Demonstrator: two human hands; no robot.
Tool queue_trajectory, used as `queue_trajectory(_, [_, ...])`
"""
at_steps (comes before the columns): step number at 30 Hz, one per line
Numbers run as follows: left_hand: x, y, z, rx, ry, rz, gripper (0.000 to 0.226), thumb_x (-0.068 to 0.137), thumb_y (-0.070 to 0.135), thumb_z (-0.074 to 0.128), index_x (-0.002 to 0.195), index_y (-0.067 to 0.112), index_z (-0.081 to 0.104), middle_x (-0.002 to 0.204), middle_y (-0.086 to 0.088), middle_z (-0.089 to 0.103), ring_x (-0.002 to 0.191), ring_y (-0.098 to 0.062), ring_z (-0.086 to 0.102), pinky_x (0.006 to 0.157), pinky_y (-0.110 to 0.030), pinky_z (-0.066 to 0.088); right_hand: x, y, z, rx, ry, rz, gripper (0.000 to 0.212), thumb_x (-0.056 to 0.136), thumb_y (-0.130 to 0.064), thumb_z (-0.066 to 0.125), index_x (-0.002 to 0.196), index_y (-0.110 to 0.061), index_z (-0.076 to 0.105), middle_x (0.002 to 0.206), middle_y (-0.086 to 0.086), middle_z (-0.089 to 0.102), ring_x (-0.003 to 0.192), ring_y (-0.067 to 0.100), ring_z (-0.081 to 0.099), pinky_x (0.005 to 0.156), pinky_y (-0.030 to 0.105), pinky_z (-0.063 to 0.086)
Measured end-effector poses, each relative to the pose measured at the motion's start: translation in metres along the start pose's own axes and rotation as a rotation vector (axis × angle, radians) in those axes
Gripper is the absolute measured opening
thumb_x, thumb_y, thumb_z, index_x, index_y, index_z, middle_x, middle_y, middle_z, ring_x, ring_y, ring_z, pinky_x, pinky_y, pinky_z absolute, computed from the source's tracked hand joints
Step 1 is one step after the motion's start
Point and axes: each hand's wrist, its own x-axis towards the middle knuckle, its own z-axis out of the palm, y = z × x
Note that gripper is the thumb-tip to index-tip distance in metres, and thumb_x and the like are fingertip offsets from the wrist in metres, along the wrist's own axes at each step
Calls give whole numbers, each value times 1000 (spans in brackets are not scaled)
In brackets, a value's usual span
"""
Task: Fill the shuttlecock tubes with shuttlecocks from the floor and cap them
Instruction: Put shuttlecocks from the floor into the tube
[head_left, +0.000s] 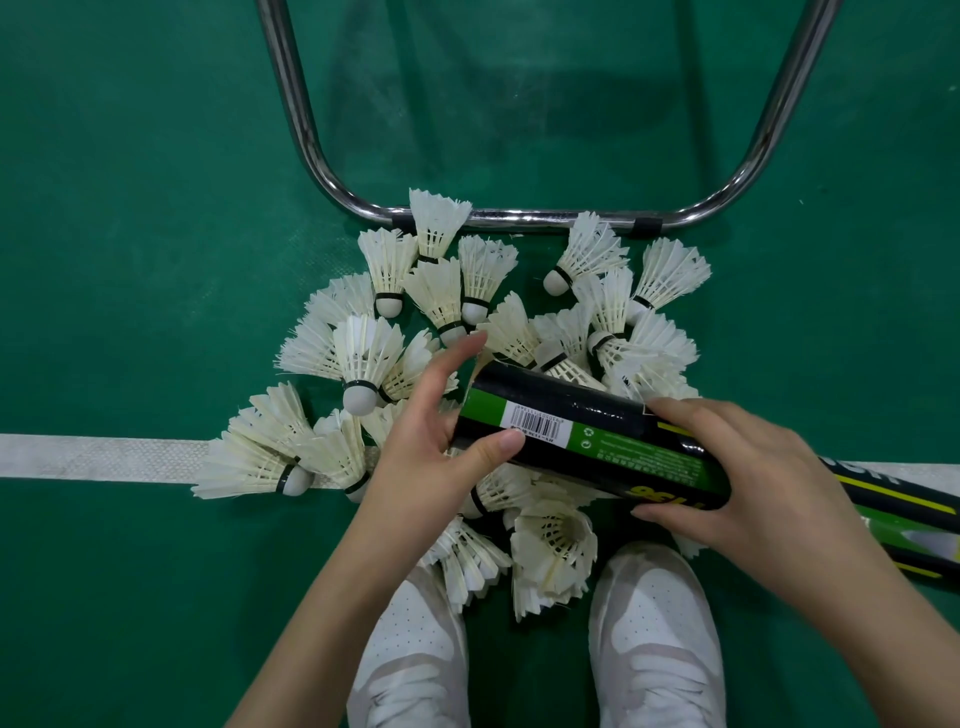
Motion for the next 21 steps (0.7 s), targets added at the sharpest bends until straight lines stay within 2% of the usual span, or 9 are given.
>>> queue_trajectory(4, [-1,-1,0,4,57,2,66,70,20,71,128,38,44,98,1,74,96,-17,69,93,-46,52,1,-2,1,-12,4,4,78,55,-50,77,124,-31,46,112,-4,60,96,24,59,83,39,44])
queue_trajectory(9, [0,-2,-2,38,7,3,62,82,9,66,130,41,42,113,-2,69,101,-15,67,95,-38,51,1,-1,0,-20,-1,2,79,55,-49,78,124,-31,45,112,-4,60,97,24,59,83,40,44])
queue_trajectory(12, [2,-2,-5,48,-25,9,65,81,13,66,133,41,39,102,3,73,96,-16,69,90,-33,53,1,-3,1,-15,-3,6,78,56,-50,77,124,-31,46,112,-5,60,97,24,59,83,40,44])
queue_trajectory(15, [6,4,-12,99,-7,13,73,70,25,71,130,47,37,92,4,75,89,-22,69,81,-30,56,3,-5,1,-1,-3,9,77,56,-50,76,124,-32,45,112,-6,60,95,24,59,82,37,43])
queue_trajectory(18, [15,9,-30,179,62,41,80,60,35,74,130,49,38,94,6,73,96,-12,67,98,-35,47,4,-4,-1,11,5,18,76,55,-49,77,122,-33,44,110,-5,61,93,25,60,80,38,44])
queue_trajectory(21, [24,11,-48,249,134,73,72,63,37,71,128,46,41,100,14,72,104,-5,63,104,-34,41,5,-2,-3,9,6,27,76,54,-49,77,121,-34,44,110,-5,61,93,25,60,80,39,45])
